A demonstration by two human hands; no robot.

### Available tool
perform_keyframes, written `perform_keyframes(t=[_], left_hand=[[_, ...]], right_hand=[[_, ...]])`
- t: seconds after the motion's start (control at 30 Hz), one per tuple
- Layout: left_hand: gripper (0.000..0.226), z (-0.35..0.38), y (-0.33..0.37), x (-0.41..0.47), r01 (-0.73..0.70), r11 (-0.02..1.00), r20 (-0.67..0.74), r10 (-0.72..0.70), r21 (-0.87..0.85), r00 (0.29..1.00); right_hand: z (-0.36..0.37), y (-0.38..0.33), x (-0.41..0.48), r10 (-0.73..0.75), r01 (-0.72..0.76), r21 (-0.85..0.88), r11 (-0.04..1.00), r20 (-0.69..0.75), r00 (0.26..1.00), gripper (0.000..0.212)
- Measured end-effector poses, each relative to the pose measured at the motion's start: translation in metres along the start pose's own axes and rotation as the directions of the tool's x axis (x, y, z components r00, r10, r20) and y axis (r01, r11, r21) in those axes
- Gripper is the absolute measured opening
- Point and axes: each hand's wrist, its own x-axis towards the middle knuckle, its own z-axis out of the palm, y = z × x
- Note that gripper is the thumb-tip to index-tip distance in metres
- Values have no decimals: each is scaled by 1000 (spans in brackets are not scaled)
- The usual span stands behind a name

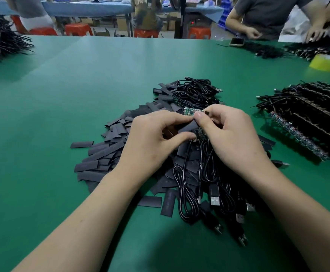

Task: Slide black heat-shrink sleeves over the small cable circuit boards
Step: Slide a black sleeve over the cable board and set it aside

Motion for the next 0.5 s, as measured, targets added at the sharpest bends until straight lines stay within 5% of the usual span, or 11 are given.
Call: perform_keyframes(t=[0.23, 0.5], left_hand=[[21, -6, -3, 4, 227, 959, -116, -248, -170, 962], [22, -4, -2, 4, 242, 938, -113, -276, -247, 954]], right_hand=[[-8, 2, 3, -14, 12, 125, 992, 14, 1000, 37], [-6, 1, 2, 6, -13, 187, 982, 35, 999, 39]])
